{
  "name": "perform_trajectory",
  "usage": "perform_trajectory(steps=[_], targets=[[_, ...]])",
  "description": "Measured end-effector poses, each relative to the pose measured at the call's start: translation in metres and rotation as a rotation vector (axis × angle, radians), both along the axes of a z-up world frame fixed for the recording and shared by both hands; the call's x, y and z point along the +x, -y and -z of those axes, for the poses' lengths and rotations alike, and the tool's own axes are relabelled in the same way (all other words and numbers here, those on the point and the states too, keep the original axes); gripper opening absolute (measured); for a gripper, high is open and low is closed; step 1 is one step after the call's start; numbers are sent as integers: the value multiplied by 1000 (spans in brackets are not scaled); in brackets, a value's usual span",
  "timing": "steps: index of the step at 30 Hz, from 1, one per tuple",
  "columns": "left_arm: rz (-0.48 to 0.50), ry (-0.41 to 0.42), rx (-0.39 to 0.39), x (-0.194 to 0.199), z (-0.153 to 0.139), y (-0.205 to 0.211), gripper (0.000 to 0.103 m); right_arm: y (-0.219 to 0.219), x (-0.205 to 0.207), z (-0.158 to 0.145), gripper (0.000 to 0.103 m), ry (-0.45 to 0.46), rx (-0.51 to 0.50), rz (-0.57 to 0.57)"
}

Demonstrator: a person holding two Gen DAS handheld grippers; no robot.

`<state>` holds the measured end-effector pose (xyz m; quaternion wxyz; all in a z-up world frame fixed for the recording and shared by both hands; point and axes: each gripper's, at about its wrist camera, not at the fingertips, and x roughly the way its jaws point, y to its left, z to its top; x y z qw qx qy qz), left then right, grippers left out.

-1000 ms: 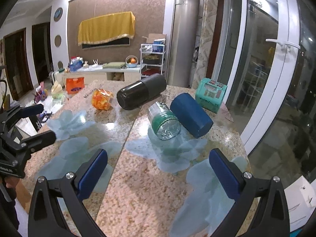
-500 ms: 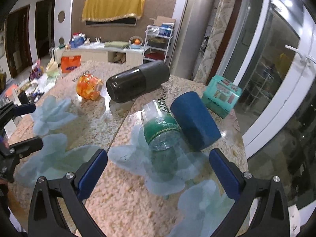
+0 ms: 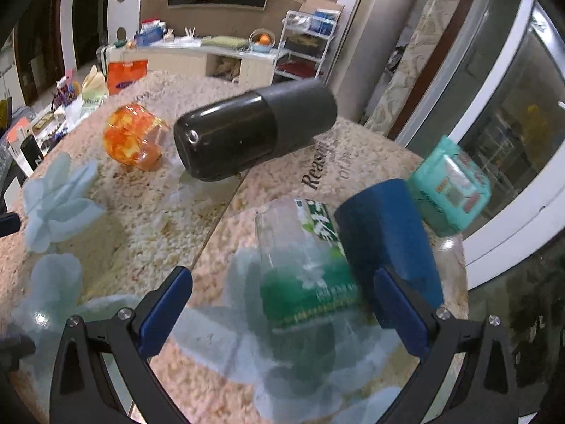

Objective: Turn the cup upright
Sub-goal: 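Reach the right tool to the clear green-labelled cup lying sideways and grasp it, then lift the clear cup with the right tool and carry it toward the left tool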

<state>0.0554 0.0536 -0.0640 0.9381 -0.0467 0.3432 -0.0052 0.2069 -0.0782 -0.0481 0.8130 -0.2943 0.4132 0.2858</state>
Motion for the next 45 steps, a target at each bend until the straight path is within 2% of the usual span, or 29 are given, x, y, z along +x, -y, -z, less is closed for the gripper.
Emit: perform_trajectory(steps=[7,10,13,15,17,22,29,37,45], targets=[[20,-38,-37,1,8,0,103,-13,18,15,102,-61,-78,0],[15,-34,-25,0,7,0,103,-14,27,17,94,-100,-97,9],[7,-29,-15,-1,7,0,103,-17,34,22,90,-131,-115,18],[4,-32,-21,-1,7,-2,103,-17,37,26,83,-163,-121,22],[-6,-36,-18,-1,8,-3,103,-15,40,29,67,-217,-109,35],[-33,-35,-20,-2,9,-8,103,-9,35,24,64,-278,-57,40],[-82,-26,-39,-8,2,-18,103,15,1,2,64,-352,50,53],[-88,-7,-86,-42,-10,-11,103,36,-74,-21,64,-347,83,31],[-68,-15,-45,-78,-13,9,103,40,-130,-4,64,-365,79,22]])
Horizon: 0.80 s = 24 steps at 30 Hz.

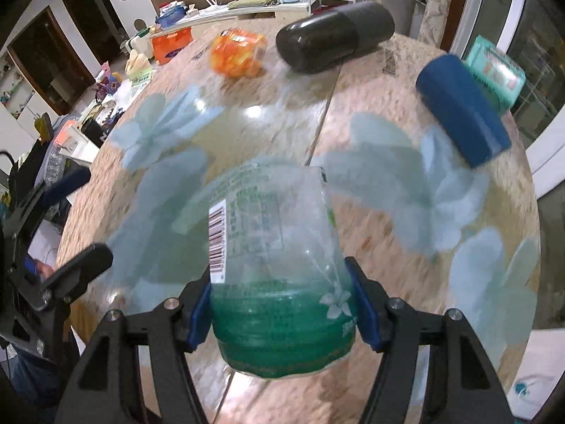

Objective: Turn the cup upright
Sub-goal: 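Lift the clear cup with the right tool and carry it toward the left tool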

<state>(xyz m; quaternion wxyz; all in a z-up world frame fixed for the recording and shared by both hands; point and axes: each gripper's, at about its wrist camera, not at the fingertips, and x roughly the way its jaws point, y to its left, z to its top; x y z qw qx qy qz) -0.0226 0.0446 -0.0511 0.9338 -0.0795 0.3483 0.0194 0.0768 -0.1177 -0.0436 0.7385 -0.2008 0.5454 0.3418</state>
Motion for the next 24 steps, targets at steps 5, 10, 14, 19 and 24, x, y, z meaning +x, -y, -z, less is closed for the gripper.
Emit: perform_trajectory(steps=[5,10,14,19,24], targets=[[-8,-27,-31,-14,3,-2,103,-2,-16,10,64,-16,4,-17],[-27,-56,-66,-19,5,-8,103,-6,-21,18,64,-14,-9,-19],[-24,-72,-105,-18,6,-11,103,-8,-18,27,64,-21,-23,-19],[-28,-75,-88,-16,8,-10,103,-6,-21,28,65,-17,-22,-13],[-19,-74,-76,-14,9,-8,103,-6,-20,29,80,-9,-11,-13]])
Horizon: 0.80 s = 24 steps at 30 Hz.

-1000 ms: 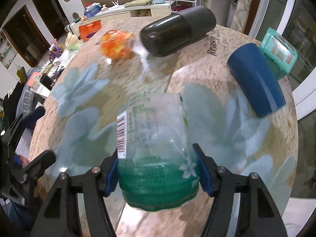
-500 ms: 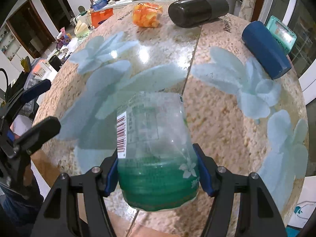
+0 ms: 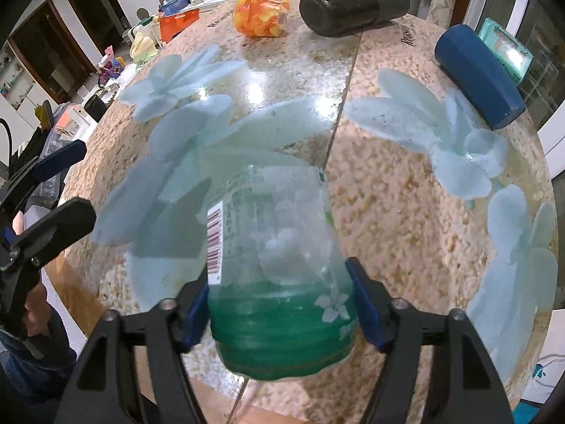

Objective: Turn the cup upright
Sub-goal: 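Lift the clear cup with the right tool and carry it toward the left tool, then close the left tool on the clear cup while the right tool releases it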

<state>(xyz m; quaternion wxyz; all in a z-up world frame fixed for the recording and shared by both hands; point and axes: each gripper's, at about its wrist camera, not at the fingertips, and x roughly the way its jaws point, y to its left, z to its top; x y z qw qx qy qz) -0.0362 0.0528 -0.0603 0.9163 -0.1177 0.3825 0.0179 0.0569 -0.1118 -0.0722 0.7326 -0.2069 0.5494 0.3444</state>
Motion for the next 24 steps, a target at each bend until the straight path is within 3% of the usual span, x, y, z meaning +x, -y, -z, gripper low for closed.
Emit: perform_trajectory(steps=[2,9,15,24], targets=[[-1,0,-2,1,0,-1,103,3,0,-2,89,-1,10,1],[-16,-3,-18,2,-2,-5,103,14,5,-17,89,-23,89,8],[-24,-16,-14,7,-4,2,103,43,7,-43,94,19,159,34],[38,-96,-139,30,-1,34,103,92,15,-69,98,94,247,76]])
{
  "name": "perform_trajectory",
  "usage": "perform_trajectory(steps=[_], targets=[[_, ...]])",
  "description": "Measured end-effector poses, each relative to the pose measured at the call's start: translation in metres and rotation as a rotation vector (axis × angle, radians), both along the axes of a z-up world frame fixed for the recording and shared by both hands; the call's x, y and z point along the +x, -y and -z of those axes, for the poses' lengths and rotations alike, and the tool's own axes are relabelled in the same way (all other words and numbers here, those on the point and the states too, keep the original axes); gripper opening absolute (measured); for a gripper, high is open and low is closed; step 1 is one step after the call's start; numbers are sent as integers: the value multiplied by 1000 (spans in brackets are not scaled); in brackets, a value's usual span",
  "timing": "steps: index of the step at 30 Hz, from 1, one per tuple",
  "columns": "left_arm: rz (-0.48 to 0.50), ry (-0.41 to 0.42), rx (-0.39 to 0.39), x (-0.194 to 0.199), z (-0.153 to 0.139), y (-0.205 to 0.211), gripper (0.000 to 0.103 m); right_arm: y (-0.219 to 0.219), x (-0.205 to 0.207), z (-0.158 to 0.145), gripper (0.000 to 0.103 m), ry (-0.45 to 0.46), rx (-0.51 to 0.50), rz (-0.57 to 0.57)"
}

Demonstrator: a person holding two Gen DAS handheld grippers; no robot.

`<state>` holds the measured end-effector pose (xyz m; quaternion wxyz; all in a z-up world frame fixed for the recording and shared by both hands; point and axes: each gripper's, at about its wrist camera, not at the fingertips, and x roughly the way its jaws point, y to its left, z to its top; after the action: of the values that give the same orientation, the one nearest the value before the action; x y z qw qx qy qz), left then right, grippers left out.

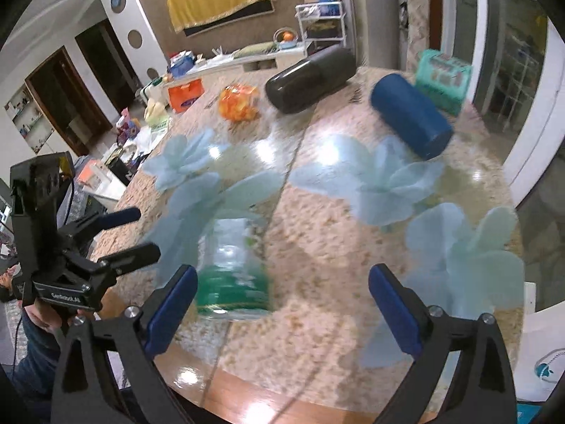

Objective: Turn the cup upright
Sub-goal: 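Close the left tool on the clear cup while the right tool releases it, then rotate the held clear cup with the left tool so its rim faces up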

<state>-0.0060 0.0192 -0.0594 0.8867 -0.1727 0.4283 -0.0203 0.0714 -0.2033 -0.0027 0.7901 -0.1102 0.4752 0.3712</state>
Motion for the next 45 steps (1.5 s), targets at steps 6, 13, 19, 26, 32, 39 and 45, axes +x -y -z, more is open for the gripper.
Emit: perform_trajectory(steps=[6,13,19,26,32,39,45], targets=[[-22,-104,-122,22,8,19,103,23,7,2,98,11,29,6],[-73,-175,-178,45,16,40,103,50,17,-1,98,10,81,15],[-122,-245,-209,61,29,47,103,68,27,3,98,-5,109,30],[-173,-302,-227,73,40,46,102,77,33,9,98,-24,114,24],[-197,-329,-200,78,42,42,92,83,34,11,98,-31,128,27],[-169,-322,-199,74,41,42,79,82,32,14,98,-28,127,27],[-132,-299,-244,66,42,41,76,76,31,15,98,-33,139,29]])
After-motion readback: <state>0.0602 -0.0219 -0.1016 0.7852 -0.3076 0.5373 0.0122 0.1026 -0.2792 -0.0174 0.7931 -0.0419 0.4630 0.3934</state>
